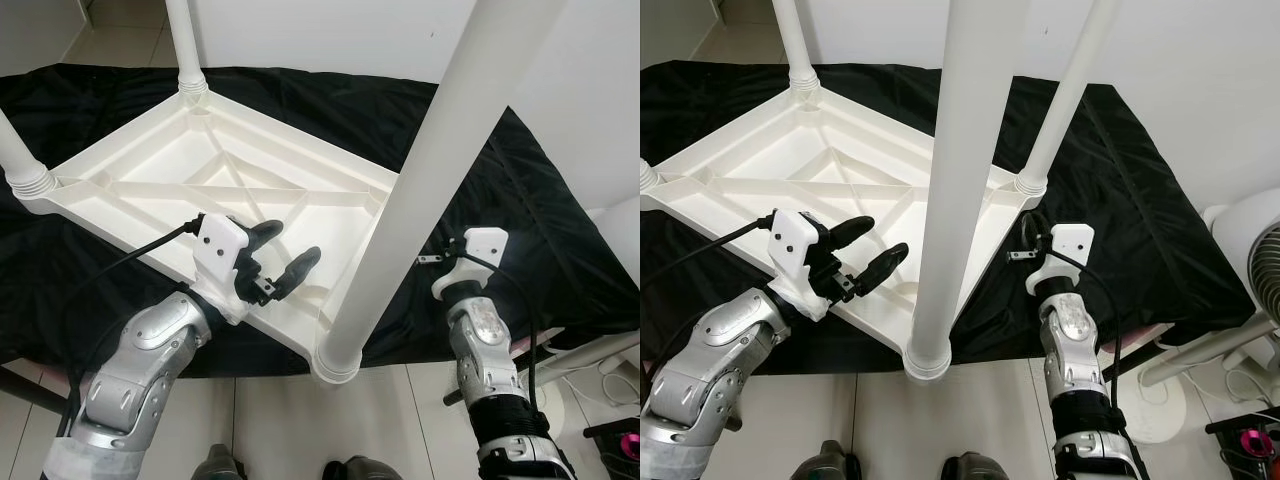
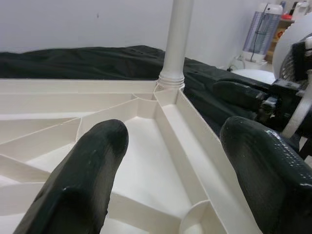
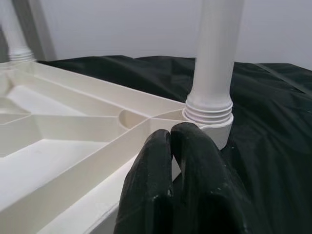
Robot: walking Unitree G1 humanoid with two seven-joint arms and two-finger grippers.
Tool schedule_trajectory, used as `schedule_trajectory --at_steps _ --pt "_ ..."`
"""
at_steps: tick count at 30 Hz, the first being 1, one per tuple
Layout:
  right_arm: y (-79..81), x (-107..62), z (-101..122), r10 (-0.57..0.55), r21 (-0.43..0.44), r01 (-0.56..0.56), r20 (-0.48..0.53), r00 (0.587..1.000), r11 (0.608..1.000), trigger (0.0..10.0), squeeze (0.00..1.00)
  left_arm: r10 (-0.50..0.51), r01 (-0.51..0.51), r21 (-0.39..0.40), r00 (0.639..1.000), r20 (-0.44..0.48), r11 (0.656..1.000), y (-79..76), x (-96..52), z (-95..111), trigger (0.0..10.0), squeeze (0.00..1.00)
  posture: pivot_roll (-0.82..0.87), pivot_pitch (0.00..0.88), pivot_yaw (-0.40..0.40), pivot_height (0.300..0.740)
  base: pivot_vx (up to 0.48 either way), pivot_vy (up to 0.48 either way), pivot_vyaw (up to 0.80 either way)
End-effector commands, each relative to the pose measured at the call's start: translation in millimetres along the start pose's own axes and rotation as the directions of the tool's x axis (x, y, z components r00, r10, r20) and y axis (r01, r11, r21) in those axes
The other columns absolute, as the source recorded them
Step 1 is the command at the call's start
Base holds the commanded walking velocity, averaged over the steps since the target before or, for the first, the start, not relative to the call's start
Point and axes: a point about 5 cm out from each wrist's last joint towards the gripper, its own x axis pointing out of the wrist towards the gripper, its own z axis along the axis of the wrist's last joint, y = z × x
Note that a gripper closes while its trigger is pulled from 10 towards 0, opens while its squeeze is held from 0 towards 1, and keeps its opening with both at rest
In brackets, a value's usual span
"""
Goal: Building children table
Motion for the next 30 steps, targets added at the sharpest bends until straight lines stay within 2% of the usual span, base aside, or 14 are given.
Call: schedule_trajectory --at_steps 1,5,9,10,15,16,17,19,22,25,27,28,30 --pt "6.1 -8.0 3 0.047 0.018 -0.047 0.003 0.999 0.999 10.0 0.00 -0.029 0.029 -0.011 1.000 0.005 1.000 -3.2 -6.0 -1 10.0 0.00 0.00 0.059 -0.056 0.740 0.000 0.000 0.00" --pt "13.3 -21.2 11 0.122 0.049 -0.123 0.019 0.992 0.991 10.0 0.00 -0.093 0.093 -0.015 0.996 -0.004 0.996 -11.0 -16.0 -1 10.0 0.00 0.00 0.050 -0.052 0.740 0.000 0.000 0.00" --pt "12.1 -27.3 15 0.144 0.046 -0.145 0.021 0.989 0.988 10.0 0.00 -0.169 0.169 -0.016 0.985 -0.024 0.985 -18.6 -23.7 0 10.0 0.00 0.00 0.048 -0.051 0.740 0.000 0.000 0.00" --pt "10.8 -28.3 17 0.145 0.046 -0.145 0.021 0.989 0.988 10.0 0.00 -0.203 0.203 -0.017 0.979 -0.033 0.979 -21.7 -27.3 1 10.0 0.00 0.00 0.048 -0.049 0.740 0.000 0.000 0.00" --pt "9.7 -29.0 18 0.146 0.043 -0.147 0.021 0.989 0.988 10.0 0.00 -0.234 0.233 -0.015 0.971 -0.048 0.972 -24.4 -31.2 1 10.0 0.00 0.00 0.049 -0.051 0.740 0.000 0.000 0.00" --pt "7.6 -32.3 20 0.157 0.038 -0.157 0.011 0.988 0.987 10.0 0.00 -0.311 0.310 -0.022 0.945 -0.102 0.950 -30.0 -44.0 -4 10.0 0.00 -0.01 0.053 -0.047 0.740 0.000 0.000 0.00" --pt "7.6 -32.3 20 0.157 0.038 -0.157 0.011 0.988 0.987 10.0 0.00 -0.311 0.310 -0.022 0.945 -0.102 0.950 -30.0 -44.0 -4 10.0 0.00 -0.01 0.053 -0.047 0.740 0.000 0.000 0.00" --pt "6.7 -35.9 21 0.170 0.035 -0.170 -0.006 0.985 0.985 10.0 0.00 -0.366 0.368 -0.022 0.915 -0.168 0.930 -33.9 -54.5 -9 10.0 0.00 -0.01 0.053 -0.048 0.740 0.000 0.000 0.00" --pt "6.6 -36.6 21 0.173 0.035 -0.172 -0.009 0.985 0.984 10.0 0.00 -0.375 0.378 -0.021 0.909 -0.181 0.926 -34.6 -56.4 -10 10.0 0.00 -0.01 0.053 -0.048 0.740 0.000 0.000 0.00" --pt "6.4 -36.6 21 0.179 0.030 -0.178 -0.015 0.984 0.984 10.0 0.00 -0.383 0.406 0.023 0.878 -0.286 0.914 -32.5 -62.6 -23 10.0 0.00 -0.01 0.052 -0.045 0.740 0.000 0.000 0.00" --pt "6.4 -36.6 21 0.179 0.030 -0.178 -0.015 0.984 0.984 10.0 0.00 -0.383 0.406 0.023 0.878 -0.286 0.914 -32.5 -62.6 -23 10.0 0.00 -0.01 0.052 -0.045 0.740 0.000 0.000 0.00" --pt "5.2 -36.3 23 0.176 0.028 -0.175 -0.015 0.984 0.984 10.0 0.00 -0.350 0.391 0.071 0.880 -0.323 0.918 -30.0 -60.8 -30 10.0 0.00 -0.01 0.051 -0.046 0.740 0.000 0.000 0.00" --pt "5.2 -36.3 23 0.176 0.028 -0.175 -0.015 0.984 0.984 10.0 0.00 -0.350 0.391 0.071 0.880 -0.323 0.918 -30.0 -60.8 -30 10.0 0.00 -0.01 0.051 -0.046 0.740 0.000 0.000 0.00"
